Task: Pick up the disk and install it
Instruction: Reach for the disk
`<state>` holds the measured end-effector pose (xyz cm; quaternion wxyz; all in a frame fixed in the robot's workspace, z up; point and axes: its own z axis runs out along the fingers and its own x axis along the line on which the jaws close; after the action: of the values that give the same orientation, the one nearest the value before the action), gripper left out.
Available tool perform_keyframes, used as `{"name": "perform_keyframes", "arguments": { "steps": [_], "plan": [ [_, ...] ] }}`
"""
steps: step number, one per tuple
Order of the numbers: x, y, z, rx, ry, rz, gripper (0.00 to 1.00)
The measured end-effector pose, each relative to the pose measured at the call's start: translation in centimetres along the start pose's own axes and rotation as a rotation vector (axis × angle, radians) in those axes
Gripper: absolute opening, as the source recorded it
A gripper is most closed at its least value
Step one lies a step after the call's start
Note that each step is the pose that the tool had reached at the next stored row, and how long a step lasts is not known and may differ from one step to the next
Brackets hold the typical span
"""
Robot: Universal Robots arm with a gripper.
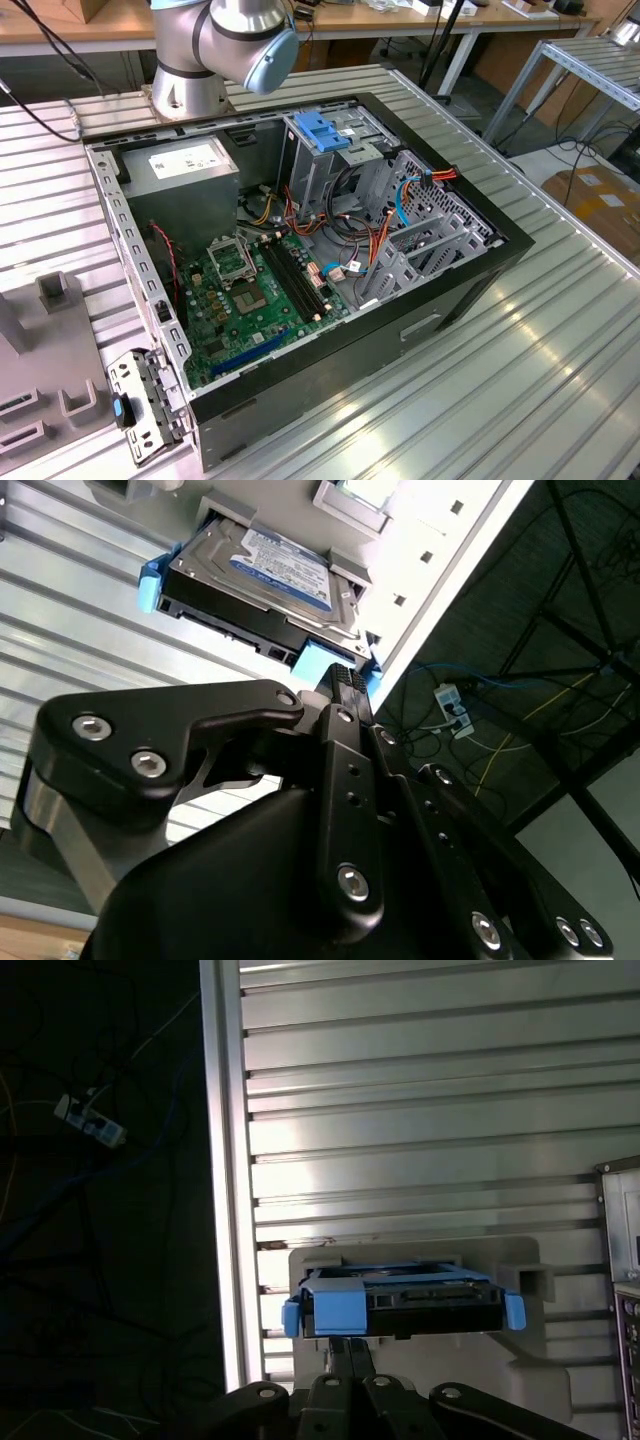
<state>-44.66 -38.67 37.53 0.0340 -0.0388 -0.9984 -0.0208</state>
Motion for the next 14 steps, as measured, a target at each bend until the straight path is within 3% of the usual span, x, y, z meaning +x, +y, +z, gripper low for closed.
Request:
{"name": "perform_keyframes", "arguments": {
  "steps": [14],
  "plan": [
    [0.33, -0.03, 0.02, 0.0, 0.0, 0.0, 0.11]
  ]
}}
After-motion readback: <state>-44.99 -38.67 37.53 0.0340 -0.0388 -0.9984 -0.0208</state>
